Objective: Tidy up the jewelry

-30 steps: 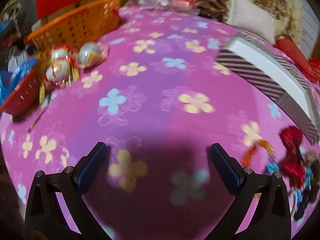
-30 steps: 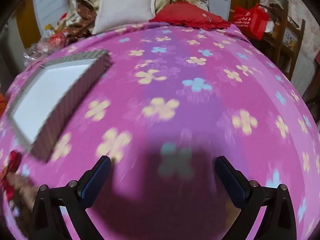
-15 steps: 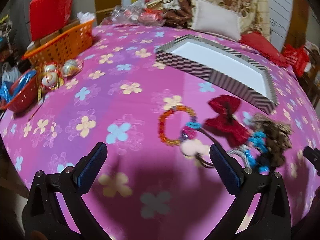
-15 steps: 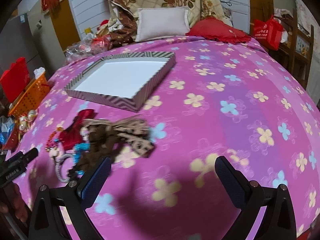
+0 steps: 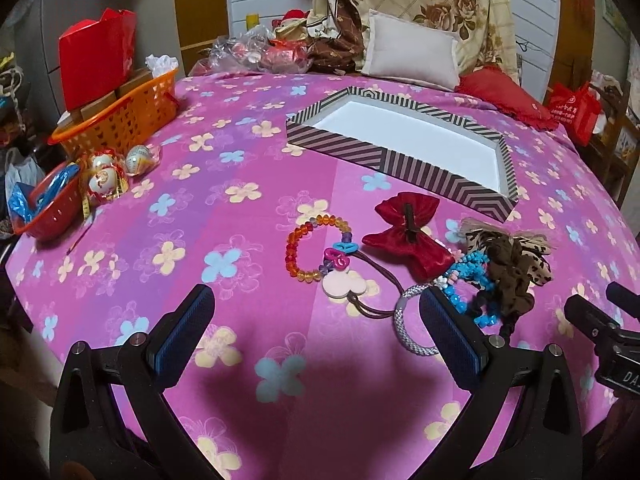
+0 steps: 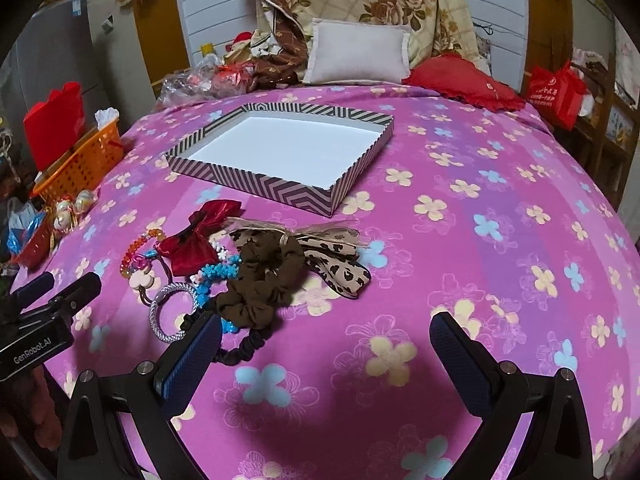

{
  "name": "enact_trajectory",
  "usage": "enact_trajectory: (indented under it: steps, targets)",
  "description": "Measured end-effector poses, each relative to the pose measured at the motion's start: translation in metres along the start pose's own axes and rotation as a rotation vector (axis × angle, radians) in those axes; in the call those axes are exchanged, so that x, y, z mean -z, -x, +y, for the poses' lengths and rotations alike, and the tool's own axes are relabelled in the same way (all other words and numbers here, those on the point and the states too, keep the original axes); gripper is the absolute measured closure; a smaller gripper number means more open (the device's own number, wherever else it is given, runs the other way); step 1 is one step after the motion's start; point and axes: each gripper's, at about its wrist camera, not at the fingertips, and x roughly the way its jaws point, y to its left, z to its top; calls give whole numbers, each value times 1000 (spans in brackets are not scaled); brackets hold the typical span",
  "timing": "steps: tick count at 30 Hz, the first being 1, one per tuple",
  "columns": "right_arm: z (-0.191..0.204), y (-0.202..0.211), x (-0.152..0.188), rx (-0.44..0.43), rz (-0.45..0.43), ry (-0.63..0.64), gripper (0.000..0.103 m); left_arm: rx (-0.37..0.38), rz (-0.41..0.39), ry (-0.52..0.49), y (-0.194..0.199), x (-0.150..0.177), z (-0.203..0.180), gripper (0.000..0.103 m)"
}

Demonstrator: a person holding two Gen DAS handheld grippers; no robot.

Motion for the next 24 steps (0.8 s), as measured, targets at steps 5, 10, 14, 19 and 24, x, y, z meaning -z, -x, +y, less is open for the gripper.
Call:
enact_trajectory:
  steps: [5, 10, 14, 19, 24]
  targets:
    - [-2, 1, 3, -16, 4, -18, 0, 1, -6, 8, 2, 1, -1, 1]
    - [0, -1, 5, -19, 9, -23, 0, -3, -5, 11, 5, 2, -2, 1]
    - [-1, -2, 6, -32, 14, -39, 0, -4, -4, 8, 6, 2, -2, 1]
    - [0, -3, 7, -35, 10, -39, 0, -9, 5, 10, 7, 5, -1, 1]
    - [1, -6, 8, -34, 18, -40, 0, -18, 24, 23, -1, 1, -4, 1]
